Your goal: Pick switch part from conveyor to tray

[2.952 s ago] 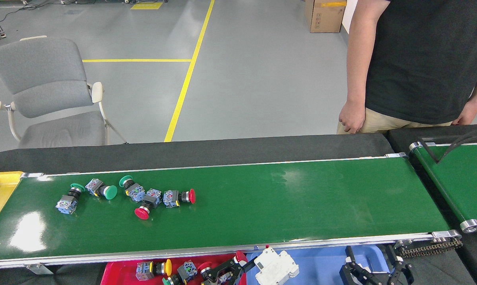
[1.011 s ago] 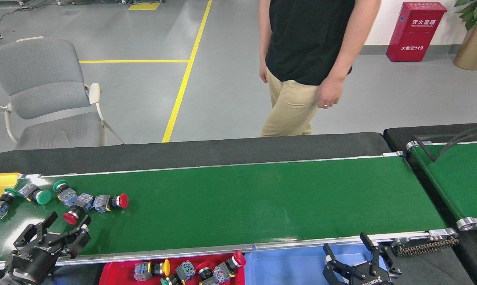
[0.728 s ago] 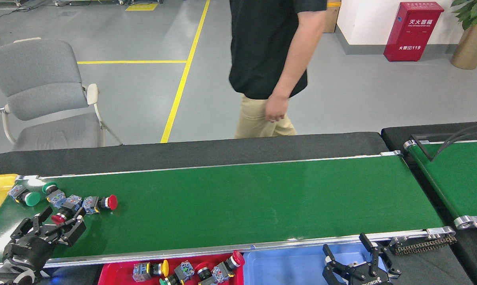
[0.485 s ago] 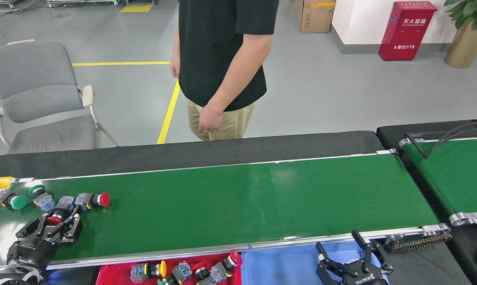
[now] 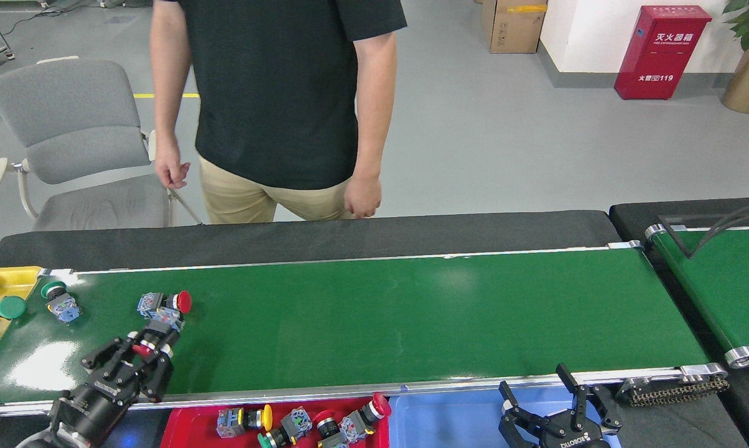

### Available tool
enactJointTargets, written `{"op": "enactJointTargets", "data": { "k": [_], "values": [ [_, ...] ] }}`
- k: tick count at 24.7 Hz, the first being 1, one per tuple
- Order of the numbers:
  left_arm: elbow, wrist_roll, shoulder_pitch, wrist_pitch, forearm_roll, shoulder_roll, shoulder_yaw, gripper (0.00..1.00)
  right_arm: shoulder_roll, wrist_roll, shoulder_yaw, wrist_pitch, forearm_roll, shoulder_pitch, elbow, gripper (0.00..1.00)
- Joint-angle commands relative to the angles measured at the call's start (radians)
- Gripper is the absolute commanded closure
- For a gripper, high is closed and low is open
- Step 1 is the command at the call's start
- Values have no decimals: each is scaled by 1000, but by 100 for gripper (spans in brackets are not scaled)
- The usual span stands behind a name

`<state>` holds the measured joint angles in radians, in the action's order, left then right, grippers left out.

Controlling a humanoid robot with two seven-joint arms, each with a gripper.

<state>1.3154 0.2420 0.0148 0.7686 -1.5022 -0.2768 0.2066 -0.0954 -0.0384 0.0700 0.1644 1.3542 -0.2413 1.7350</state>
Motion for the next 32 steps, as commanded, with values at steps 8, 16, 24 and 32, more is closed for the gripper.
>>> {"op": "enactJointTargets", "data": {
  "k": [8,16,24,32],
  "values": [
    [280,8,235,17,17,67,-50,2,2,-37,-99,-25,-3,-50,35,0],
    [300,10,263,-111,54,114,122,1,29,-72,-196,-25,-7,-76,34,0],
    [209,7,266,-334,59,110,274,1,71,-74,-196,-48,0,-79,34,0],
    [214,-67,243,-259,59,105,261,1,72,-72,-193,-48,0,-78,34,0]
  ]
}}
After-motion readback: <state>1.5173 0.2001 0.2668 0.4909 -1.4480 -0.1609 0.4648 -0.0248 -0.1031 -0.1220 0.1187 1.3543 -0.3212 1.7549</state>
